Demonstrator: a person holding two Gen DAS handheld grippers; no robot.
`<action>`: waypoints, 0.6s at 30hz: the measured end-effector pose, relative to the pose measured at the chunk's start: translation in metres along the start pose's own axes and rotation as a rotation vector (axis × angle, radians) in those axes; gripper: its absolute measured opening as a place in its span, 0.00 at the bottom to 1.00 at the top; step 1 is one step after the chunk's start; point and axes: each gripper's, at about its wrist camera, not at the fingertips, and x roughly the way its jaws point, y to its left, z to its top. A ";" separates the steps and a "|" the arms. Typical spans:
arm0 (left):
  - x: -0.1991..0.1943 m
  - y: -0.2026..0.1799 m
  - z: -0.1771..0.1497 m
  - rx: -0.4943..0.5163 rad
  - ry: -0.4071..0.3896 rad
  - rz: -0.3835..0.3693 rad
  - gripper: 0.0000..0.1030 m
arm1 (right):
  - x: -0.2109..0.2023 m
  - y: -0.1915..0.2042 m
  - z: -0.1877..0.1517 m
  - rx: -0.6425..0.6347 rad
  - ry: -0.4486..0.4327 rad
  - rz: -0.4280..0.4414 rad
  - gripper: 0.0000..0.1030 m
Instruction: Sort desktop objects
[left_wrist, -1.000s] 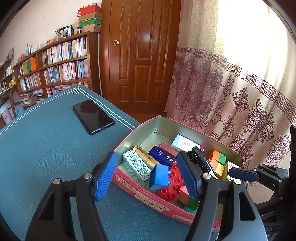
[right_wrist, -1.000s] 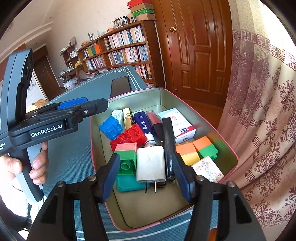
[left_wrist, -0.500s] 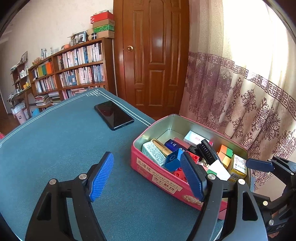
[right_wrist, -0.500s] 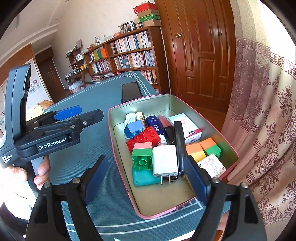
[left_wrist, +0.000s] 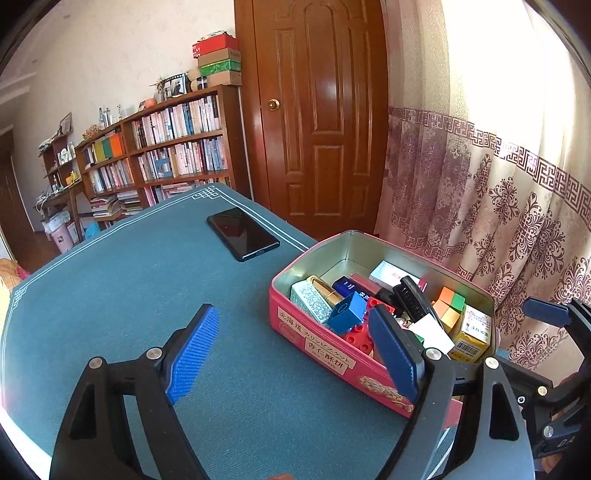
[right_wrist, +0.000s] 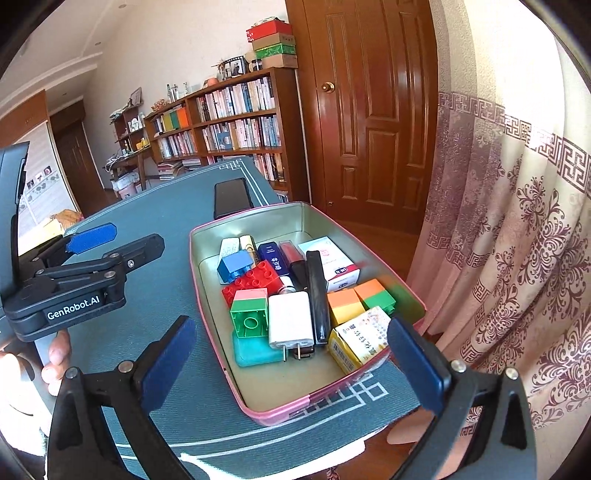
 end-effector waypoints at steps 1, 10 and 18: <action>-0.001 -0.001 0.000 -0.001 0.002 -0.005 0.83 | 0.000 -0.002 0.000 0.005 0.003 -0.005 1.00; -0.006 -0.009 0.001 -0.030 0.018 -0.051 0.83 | 0.001 -0.017 -0.001 0.033 0.021 -0.064 1.00; -0.010 -0.015 -0.002 -0.047 -0.003 -0.122 0.83 | 0.004 -0.023 -0.004 0.039 0.028 -0.073 1.00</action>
